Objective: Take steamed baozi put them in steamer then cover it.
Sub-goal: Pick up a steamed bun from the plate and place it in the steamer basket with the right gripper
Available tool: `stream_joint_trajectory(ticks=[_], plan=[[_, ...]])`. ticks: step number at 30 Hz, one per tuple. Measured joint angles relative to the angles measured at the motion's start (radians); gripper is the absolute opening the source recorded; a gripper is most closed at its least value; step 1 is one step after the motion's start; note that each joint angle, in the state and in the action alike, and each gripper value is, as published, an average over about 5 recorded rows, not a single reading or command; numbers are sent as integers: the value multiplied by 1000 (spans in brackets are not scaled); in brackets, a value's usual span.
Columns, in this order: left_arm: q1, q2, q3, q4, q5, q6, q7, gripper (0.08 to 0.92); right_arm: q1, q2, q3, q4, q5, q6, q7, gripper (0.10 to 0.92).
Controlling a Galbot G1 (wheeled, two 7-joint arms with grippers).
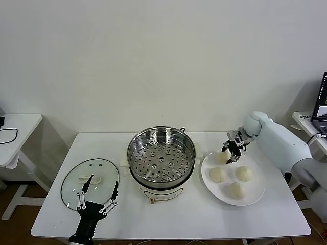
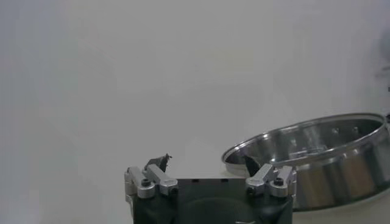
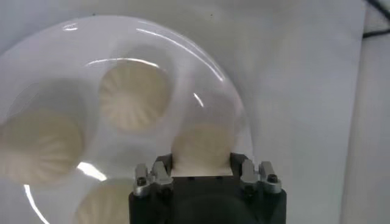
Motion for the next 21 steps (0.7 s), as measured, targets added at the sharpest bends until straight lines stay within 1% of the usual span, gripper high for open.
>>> stream_joint_trajectory(ticks=[6,10,21], plan=[[-1,2,3,-10,-1,0,-2,823,136,3,-86,119,51,100,-20,640],[3,-1,6,-15,-2,0,-4,823,220,27,-138,193,67,169,-23,620],[11,0,1,-31,-5,0,-7,823,318,117,-232,340,40,287,-21,592]])
